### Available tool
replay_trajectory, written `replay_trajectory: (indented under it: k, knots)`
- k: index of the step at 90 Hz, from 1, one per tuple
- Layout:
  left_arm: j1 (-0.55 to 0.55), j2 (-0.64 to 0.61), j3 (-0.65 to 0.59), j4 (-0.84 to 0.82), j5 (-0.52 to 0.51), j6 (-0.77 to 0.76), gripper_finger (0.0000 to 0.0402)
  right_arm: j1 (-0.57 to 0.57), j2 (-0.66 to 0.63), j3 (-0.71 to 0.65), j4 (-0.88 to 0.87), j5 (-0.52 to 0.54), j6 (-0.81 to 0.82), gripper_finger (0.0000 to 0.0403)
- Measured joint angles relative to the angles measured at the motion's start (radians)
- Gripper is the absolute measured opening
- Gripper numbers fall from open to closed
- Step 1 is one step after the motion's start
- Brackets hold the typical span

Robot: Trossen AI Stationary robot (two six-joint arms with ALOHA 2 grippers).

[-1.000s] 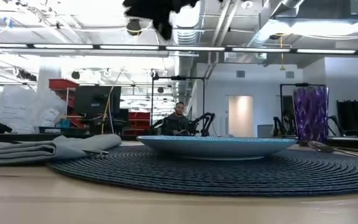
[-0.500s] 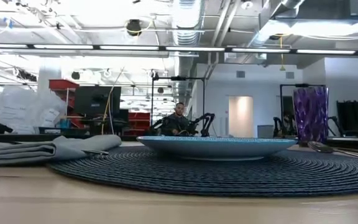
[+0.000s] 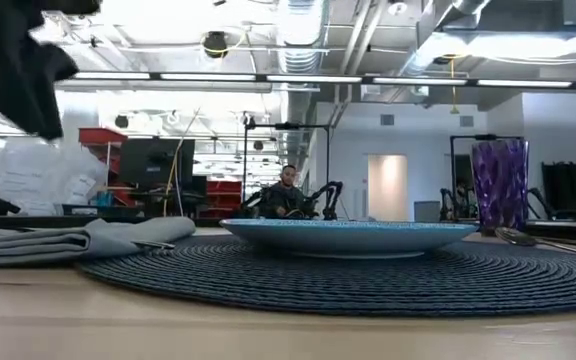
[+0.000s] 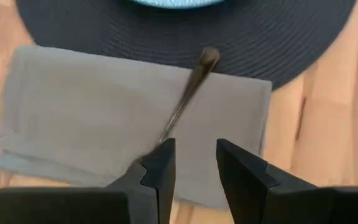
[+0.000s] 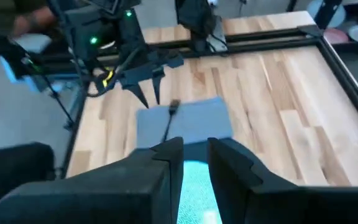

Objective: Set table place
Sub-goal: Adjust the black fork on the gray table napkin

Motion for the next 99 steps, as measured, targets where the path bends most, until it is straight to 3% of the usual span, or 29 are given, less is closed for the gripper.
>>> replay_trajectory:
  k: [10,25,47,83,99]
  knots:
    - [0.037,0.086,0.034,0.052,0.041,0.099,0.01,0.0,0.0,-0.029,0.022,0.012,0.005,0.0062]
    - [0.082,0.17,0.071,-0.015,0.051,0.172,0.01,0.0,0.0,-0.049,0.027,0.018,0.019,0.0062]
    - [0.138,0.174,0.077,0.144,0.05,0.343,0.01,-0.001,0.0,-0.06,0.049,0.017,0.018,0.0062]
    - [0.213,0.174,0.079,0.231,0.282,0.468,0.0078,-0.008,0.0,-0.06,0.052,0.014,0.002,0.0062]
    - [0.235,0.174,0.079,0.251,0.306,0.506,0.0067,-0.01,0.0,-0.06,0.057,0.012,0.001,0.0062]
